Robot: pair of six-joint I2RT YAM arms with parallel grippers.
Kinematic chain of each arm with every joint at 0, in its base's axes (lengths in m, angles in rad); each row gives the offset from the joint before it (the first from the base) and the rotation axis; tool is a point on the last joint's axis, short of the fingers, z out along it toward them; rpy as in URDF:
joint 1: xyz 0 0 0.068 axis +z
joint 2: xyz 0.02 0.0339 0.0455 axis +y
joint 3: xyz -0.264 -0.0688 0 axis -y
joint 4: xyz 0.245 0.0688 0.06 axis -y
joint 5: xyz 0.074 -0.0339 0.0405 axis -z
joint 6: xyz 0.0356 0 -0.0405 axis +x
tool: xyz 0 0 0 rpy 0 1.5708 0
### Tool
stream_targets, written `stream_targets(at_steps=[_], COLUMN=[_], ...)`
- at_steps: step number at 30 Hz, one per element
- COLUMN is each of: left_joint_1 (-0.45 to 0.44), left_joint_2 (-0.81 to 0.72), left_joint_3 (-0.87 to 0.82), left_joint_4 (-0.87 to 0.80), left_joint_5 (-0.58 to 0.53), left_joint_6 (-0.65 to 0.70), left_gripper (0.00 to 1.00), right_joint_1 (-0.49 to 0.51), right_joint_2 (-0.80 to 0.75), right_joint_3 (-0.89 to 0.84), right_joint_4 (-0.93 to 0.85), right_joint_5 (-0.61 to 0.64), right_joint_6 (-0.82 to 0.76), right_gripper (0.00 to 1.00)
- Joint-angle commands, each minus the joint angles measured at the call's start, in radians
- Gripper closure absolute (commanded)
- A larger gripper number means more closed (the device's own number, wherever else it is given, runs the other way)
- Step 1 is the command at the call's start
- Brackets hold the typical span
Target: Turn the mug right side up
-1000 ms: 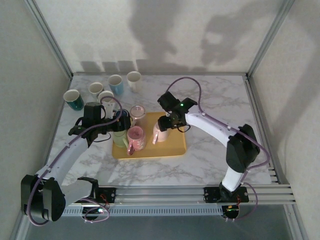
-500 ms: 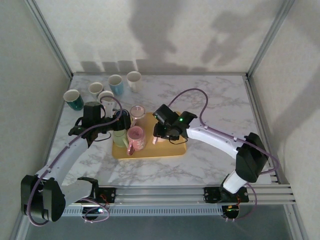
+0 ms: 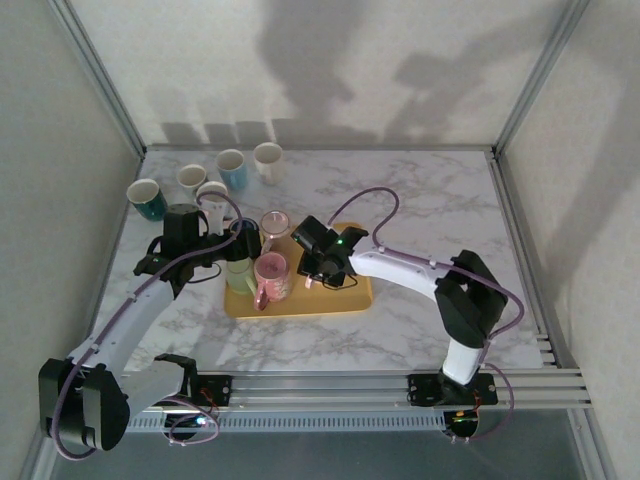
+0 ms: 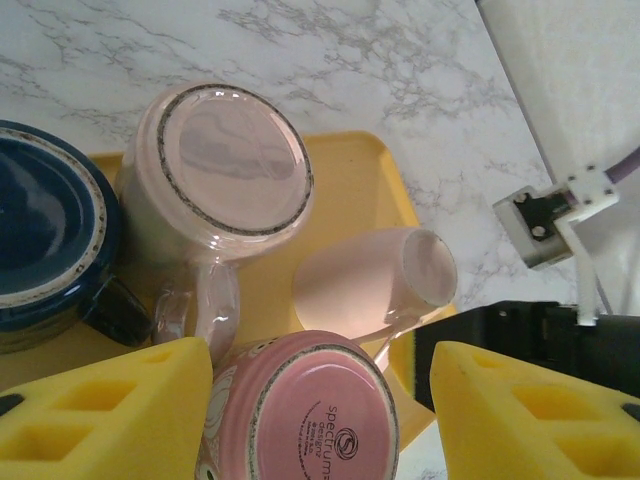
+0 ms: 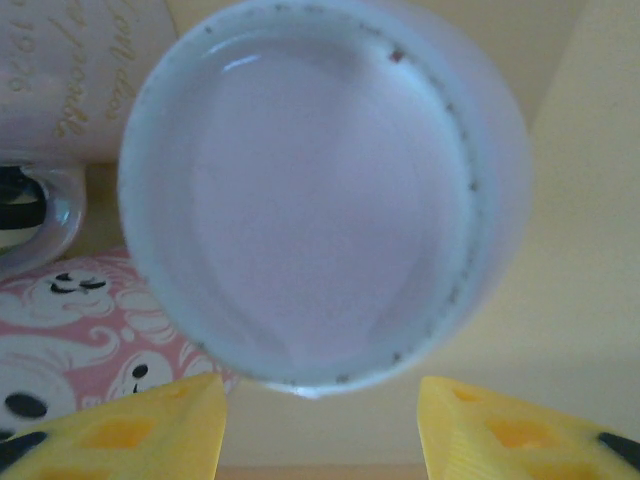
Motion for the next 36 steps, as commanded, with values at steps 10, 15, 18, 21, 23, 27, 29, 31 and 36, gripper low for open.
stream_targets(at_steps=[10,15,18,21,23,27,29,31,36], left_joint_1=[-0.003,-0.015,-0.037,-0.058,-0.068,-0.072,-0.072,-0.072,-0.071], left_joint_2=[-0.025,-0.005,0.008,0.009,0.005,0.003,0.005,0.006,0.012], left_joint_3=[-0.007,0.011,0.018,0.016,0.015,0.024,0.042,0.062,0.102], left_joint_4=[-0.005,-0.047,-0.057,-0.049,-0.041,-0.05,-0.09,-0.136,-0.227], left_joint_5=[0.083,0.143,0.153,0.151,0.149,0.15,0.145,0.141,0.144], left_joint_6=[0.015,0.03,0.025,0.015,0.009,-0.006,-0.004,0.002,0.028], left_gripper=[0.4,0.41,0.41,0.41,0.41,0.4,0.4,0.41,0.41], right_joint_1=[0.007,-0.005,-0.013,-0.016,-0.017,-0.013,-0.008,-0.002,0.001], right_joint_2=[-0.03,-0.062,-0.072,-0.07,-0.064,-0.057,-0.062,-0.077,-0.064], right_joint_3=[0.008,-0.004,-0.016,-0.014,-0.009,-0.002,-0.003,-0.016,-0.027], right_joint_4=[-0.124,-0.16,-0.153,-0.165,-0.166,-0.148,-0.141,-0.116,-0.044], right_joint_5=[0.121,0.136,0.136,0.129,0.112,0.064,0.047,0.03,-0.007], right_joint_6=[-0.091,-0.225,-0.307,-0.336,-0.339,-0.314,-0.283,-0.241,-0.157], right_gripper=[0.56,0.61,0.69,0.72,0.73,0.68,0.62,0.57,0.54])
